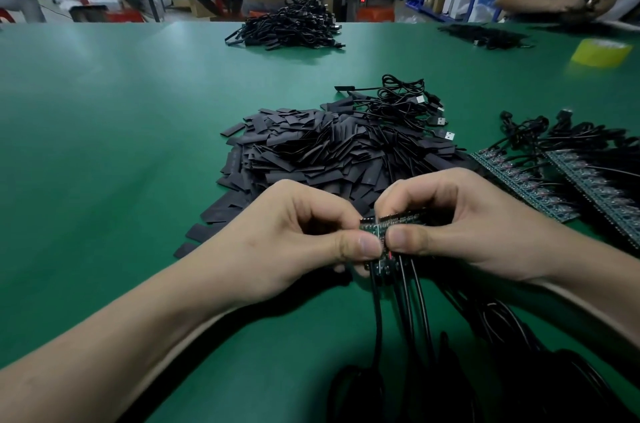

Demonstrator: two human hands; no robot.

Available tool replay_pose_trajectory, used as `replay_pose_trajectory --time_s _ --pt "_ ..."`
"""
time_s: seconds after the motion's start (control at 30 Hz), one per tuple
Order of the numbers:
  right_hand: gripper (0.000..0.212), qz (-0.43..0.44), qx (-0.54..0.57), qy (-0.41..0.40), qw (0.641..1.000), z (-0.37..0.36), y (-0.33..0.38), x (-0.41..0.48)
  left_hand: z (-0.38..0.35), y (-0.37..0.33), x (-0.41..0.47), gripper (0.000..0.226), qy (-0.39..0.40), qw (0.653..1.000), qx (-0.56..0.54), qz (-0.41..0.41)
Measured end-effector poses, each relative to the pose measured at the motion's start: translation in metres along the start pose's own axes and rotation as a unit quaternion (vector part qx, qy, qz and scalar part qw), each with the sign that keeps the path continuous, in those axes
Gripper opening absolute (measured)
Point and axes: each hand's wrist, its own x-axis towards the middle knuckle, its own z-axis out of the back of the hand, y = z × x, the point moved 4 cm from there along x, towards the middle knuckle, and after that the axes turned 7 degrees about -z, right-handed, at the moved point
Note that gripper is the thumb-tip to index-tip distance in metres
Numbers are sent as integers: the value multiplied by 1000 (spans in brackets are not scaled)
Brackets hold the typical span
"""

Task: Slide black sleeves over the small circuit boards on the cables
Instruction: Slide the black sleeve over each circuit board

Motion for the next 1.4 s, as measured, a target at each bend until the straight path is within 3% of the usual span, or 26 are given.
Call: replay_pose_trajectory --time_s 0.17,0.27,0.37,0.5,0.57,0.7,0.77,0.83,0.93,1.03,1.1,1.23,1.4 --pt "17 -48 -120 17 992 20 3 -7 14 -6 1 12 -92 995 -15 -37" --pt "32 -24 -231 -75 970 28 9 -11 21 -9 0 14 -167 983 26 -70" --pt "38 25 -236 -144 961 10 17 -10 19 -10 0 14 -214 967 87 -106" --pt "16 33 -100 -93 990 -17 18 -5 16 -13 0 11 -234 958 103 -133" --pt "18 50 6 -77 996 -14 22 -6 21 -11 -1 13 -232 957 122 -123" --pt "16 84 244 -91 962 21 31 -11 27 -3 -3 17 -191 898 388 -73" --pt "16 111 287 -106 946 48 36 -14 22 1 -2 31 -160 880 446 -38" --pt "18 100 254 -134 953 72 37 -16 15 0 1 41 -152 862 483 -34" --pt "30 38 92 -176 979 85 28 -19 8 -2 5 44 -144 839 523 -46" --pt "43 -15 -149 -199 969 64 14 -18 8 1 6 36 -141 849 509 -36" --pt "38 -36 -208 -187 959 45 8 -12 8 1 5 25 -145 859 489 -43" --pt "37 -82 -125 -175 973 22 -5 -3 9 -7 3 15 -163 866 462 -105" --pt "41 -165 130 -82 974 4 -14 -4 3 -23 -4 14 -192 790 524 -255"
